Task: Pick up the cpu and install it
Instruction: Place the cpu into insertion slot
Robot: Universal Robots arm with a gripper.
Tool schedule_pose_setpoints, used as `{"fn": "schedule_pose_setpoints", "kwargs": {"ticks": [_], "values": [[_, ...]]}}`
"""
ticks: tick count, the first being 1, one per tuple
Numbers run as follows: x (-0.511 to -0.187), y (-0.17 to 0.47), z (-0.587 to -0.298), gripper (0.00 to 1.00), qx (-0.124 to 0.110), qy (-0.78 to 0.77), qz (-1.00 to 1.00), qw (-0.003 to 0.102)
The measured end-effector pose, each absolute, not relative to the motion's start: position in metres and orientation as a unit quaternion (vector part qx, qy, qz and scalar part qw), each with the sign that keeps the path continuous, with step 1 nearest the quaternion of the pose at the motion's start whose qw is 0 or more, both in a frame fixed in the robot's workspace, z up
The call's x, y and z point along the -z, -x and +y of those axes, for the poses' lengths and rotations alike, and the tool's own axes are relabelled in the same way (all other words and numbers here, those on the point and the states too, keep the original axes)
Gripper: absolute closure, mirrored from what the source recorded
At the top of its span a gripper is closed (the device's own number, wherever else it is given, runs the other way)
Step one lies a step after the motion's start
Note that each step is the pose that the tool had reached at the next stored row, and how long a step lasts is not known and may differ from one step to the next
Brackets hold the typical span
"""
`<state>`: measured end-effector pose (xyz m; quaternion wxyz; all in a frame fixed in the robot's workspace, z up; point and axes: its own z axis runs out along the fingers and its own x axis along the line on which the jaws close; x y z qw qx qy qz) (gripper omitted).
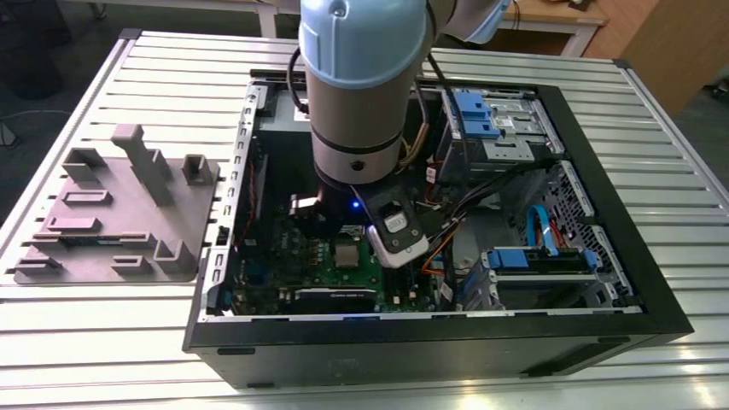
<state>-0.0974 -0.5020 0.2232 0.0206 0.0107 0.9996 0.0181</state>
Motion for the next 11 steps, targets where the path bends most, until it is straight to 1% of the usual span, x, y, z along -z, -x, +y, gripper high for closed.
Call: {"fn": "schedule_pose_setpoints", "kwargs": {"ticks": [11], "values": [[-0.2152, 0.1016, -0.5011, 0.46, -0.018, -0.011, 1.000, 0.021]]}}
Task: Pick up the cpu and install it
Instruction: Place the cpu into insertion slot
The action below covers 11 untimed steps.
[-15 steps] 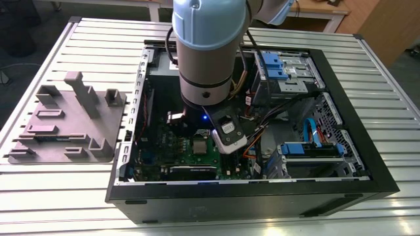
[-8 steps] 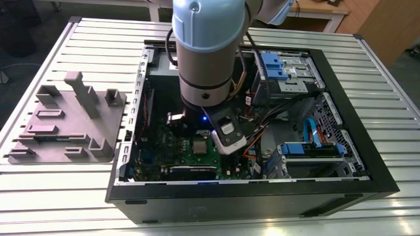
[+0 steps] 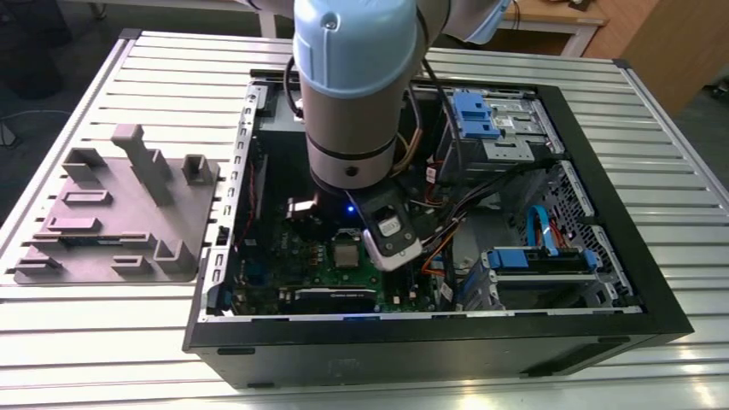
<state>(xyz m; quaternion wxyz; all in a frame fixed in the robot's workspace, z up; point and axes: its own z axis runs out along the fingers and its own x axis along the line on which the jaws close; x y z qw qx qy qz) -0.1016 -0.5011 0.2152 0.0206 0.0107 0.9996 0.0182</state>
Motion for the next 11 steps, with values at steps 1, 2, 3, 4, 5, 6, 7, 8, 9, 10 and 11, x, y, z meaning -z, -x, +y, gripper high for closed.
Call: {"fn": "schedule_pose_setpoints", "kwargs": {"ticks": [1, 2, 3, 4, 5, 6, 7, 8, 9, 10, 11], "values": [[-0.2146, 0.1015, -0.5010, 0.46, -0.018, -0.011, 1.000, 0.021], [-0.2139, 0.1015, -0.5010, 0.46, -0.018, -0.011, 1.000, 0.021], [-0.2132, 0.1015, -0.5009, 0.46, -0.018, -0.011, 1.000, 0.021], [-0.2125, 0.1015, -0.5008, 0.46, -0.018, -0.011, 1.000, 0.021], [-0.2121, 0.1015, -0.5006, 0.46, -0.018, -0.011, 1.000, 0.021], [-0.2121, 0.1014, -0.5006, 0.46, -0.018, -0.011, 1.000, 0.021], [-0.2120, 0.1014, -0.5006, 0.46, -0.018, -0.011, 1.000, 0.021], [-0.2121, 0.1014, -0.5006, 0.46, -0.018, -0.011, 1.000, 0.021], [-0.2120, 0.1014, -0.5005, 0.46, -0.018, -0.011, 1.000, 0.021], [-0.2118, 0.1013, -0.5004, 0.46, -0.018, -0.011, 1.000, 0.021], [-0.2116, 0.1012, -0.4999, 0.46, -0.018, -0.011, 1.000, 0.021]]}}
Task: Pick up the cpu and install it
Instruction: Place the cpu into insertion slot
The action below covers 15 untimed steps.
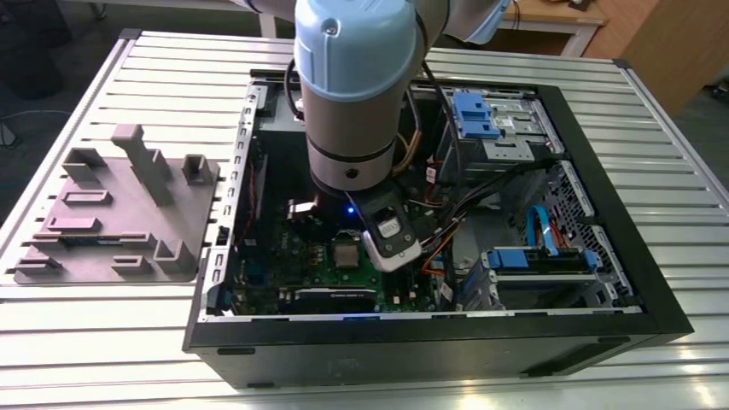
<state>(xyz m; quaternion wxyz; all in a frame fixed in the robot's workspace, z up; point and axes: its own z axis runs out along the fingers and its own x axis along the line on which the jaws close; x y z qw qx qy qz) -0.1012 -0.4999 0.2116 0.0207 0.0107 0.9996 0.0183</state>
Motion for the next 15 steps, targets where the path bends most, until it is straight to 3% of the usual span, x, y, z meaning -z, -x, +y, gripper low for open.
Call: {"fn": "schedule_pose_setpoints", "kwargs": {"ticks": [15], "values": [[-0.2062, 0.1013, -0.4998, 0.46, -0.018, -0.011, 1.000, 0.021]]}}
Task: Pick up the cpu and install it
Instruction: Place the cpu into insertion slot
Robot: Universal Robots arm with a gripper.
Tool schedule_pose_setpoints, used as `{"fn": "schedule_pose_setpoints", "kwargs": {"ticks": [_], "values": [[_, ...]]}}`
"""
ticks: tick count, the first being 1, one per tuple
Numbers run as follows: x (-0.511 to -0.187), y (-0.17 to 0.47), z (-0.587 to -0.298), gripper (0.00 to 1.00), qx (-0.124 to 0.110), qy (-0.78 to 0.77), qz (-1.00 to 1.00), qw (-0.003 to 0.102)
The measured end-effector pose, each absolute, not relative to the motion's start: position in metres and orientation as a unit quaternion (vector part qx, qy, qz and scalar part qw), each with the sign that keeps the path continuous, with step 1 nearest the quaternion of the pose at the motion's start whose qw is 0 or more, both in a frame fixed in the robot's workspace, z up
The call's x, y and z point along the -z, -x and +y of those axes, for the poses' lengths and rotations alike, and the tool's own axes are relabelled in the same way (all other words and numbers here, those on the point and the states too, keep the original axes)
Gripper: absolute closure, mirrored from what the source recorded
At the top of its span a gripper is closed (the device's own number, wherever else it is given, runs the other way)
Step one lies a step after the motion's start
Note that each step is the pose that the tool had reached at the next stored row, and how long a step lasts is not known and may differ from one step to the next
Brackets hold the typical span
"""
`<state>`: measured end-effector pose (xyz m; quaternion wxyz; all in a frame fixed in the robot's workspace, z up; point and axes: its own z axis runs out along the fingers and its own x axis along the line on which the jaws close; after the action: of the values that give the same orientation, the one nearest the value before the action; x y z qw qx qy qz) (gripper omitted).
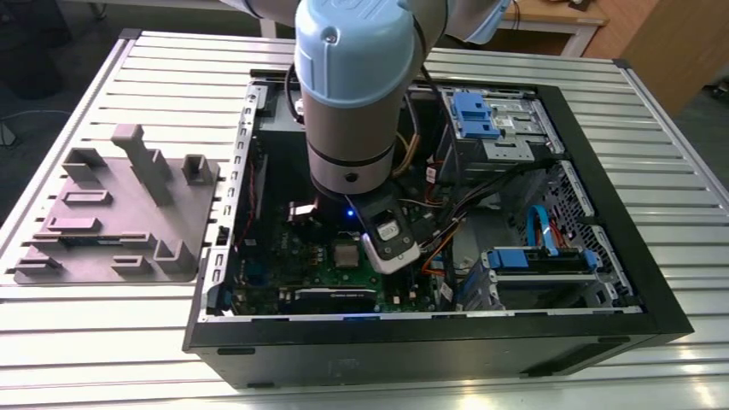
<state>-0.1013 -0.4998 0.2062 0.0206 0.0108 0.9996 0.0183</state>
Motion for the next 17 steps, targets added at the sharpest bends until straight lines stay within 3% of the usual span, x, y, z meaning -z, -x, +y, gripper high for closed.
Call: {"fn": "schedule_pose_setpoints", "kwargs": {"ticks": [17], "values": [[-0.2012, 0.1013, -0.4982, 0.46, -0.018, -0.011, 1.000, 0.021]]}}
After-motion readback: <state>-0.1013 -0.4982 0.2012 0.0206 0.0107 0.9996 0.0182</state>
